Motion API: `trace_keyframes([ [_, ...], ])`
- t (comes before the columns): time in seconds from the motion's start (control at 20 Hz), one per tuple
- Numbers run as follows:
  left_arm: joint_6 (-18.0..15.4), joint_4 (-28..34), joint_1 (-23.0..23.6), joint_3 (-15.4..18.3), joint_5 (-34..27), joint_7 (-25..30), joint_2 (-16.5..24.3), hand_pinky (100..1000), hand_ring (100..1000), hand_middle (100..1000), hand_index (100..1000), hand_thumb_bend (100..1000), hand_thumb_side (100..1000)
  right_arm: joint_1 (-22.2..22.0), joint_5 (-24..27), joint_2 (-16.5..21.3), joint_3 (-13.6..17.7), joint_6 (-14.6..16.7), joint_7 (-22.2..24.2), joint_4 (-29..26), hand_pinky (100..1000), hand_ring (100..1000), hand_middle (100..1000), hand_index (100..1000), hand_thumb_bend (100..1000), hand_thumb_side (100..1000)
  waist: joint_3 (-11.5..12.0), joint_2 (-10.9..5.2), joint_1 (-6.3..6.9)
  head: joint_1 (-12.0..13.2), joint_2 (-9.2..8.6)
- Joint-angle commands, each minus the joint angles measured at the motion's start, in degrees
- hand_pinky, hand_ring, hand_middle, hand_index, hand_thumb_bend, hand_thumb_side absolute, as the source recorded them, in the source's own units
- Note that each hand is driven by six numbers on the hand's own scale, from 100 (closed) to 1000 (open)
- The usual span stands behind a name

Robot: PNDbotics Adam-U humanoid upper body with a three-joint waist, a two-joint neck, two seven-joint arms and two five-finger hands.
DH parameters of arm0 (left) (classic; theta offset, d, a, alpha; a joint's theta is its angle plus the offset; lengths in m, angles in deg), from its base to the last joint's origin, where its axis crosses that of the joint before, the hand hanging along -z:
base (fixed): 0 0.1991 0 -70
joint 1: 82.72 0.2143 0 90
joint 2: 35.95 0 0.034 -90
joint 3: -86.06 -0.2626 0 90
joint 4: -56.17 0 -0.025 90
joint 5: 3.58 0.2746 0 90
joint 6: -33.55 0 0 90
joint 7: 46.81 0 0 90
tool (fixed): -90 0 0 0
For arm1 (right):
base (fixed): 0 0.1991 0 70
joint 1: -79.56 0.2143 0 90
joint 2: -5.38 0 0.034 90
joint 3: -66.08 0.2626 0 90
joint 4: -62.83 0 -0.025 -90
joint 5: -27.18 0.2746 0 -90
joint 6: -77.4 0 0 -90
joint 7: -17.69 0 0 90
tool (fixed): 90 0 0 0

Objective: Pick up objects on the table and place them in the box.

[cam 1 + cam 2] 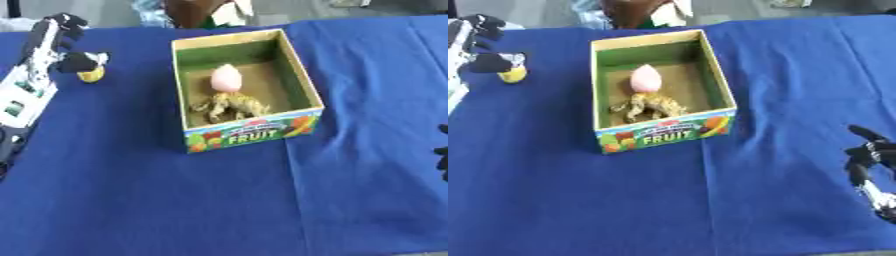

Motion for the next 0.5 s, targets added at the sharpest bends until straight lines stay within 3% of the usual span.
trace_keyframes([
  [0.05, -0.5, -2.3, -1.2, 0.6, 0.0, -0.3, 3.0, 696, 726, 633, 758, 578, 148, 0.7, 0.3, 1.2, 0.3, 0.5, -0.2, -0.4, 786, 1000, 481, 461, 100, 527, -0.4, -0.72, -0.19, 0.1, -0.62],
  [0.3, -0.8, -5.3, -1.9, 0.2, 1.3, 0.1, 2.9, 685, 691, 593, 729, 548, 175, 0.8, 0.2, 1.0, 0.2, 0.8, -0.3, -0.3, 787, 1000, 481, 461, 100, 530, -1.3, -0.32, -0.20, 0.4, -0.93],
  [0.4, -0.9, -5.7, -2.0, 0.1, 2.1, 0.4, 2.8, 665, 639, 537, 686, 434, 203, 0.8, 0.2, 1.0, 0.2, 0.8, -0.3, -0.2, 787, 1000, 481, 461, 100, 530, -1.4, -0.25, -0.17, 0.4, -0.92],
  [0.5, -0.7, -5.7, -2.1, 0.0, 2.9, 0.7, 2.6, 654, 612, 506, 664, 382, 212, 0.8, 0.1, 1.0, 0.3, 0.8, -0.3, -0.2, 787, 1000, 481, 461, 100, 530, -1.4, -0.25, -0.14, 0.5, -0.92],
])
